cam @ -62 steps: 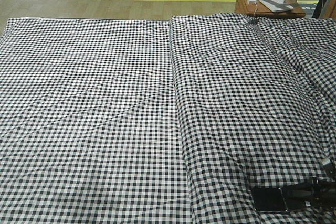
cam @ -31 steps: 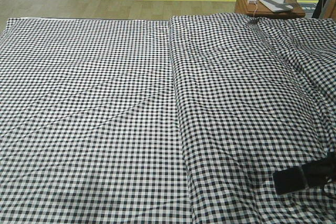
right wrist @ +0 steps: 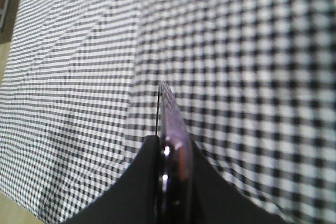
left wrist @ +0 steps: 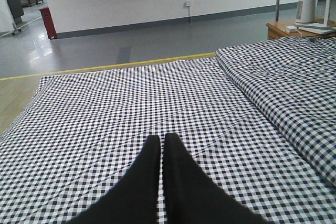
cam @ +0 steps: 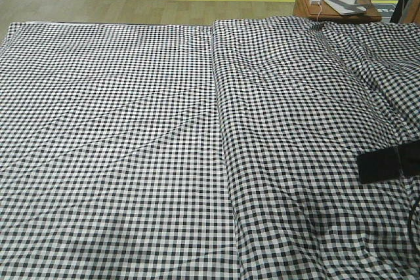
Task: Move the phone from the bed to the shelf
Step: 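Lift the phone with the right gripper up off the bed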
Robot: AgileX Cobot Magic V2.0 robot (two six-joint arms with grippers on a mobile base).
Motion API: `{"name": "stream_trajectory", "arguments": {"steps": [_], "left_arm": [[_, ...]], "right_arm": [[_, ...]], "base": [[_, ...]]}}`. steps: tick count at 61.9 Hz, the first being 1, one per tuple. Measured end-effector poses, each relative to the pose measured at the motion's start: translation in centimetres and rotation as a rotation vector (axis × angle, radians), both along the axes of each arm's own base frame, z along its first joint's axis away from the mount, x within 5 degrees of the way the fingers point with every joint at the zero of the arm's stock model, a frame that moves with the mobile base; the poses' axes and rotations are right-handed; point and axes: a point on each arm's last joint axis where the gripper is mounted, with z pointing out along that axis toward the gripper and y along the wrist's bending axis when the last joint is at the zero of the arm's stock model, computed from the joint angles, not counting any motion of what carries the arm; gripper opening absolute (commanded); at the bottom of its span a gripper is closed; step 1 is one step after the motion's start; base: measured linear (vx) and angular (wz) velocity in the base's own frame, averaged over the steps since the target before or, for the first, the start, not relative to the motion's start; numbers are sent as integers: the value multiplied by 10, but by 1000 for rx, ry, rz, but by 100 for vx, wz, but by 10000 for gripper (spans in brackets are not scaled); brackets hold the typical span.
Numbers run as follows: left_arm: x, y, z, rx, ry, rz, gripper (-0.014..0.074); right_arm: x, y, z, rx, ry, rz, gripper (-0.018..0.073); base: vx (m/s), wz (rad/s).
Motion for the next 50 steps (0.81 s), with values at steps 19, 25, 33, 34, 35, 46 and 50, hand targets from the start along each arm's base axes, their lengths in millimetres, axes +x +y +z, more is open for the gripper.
{"name": "stream_trajectory", "arguments": {"steps": [19,25,33,34,35,46,50], "left_arm": [[0,0,0,0,0,0,1],[0,0,0,0,0,0,1],[0,0,0,0,0,0,1],[0,0,0,0,0,0,1],[0,0,0,0,0,0,1],[0,0,0,0,0,0,1],[0,0,0,0,0,0,1]], "right_arm": [[9,85,82,-81,-160,191,-3],[9,120,118,-115,-237,267,-3],[1,170,162,-124,-347,374,-3],[-1,177,168,-126,-363,393,-3],[-2,182,172,-126,-374,403,-3],[-31,250,218,-124,-499,586,-3],[-42,272,229,-112,-529,651,-3]], "base": [[0,0],[0,0],[0,0],[0,0],[0,0],[0,0],[0,0]]}}
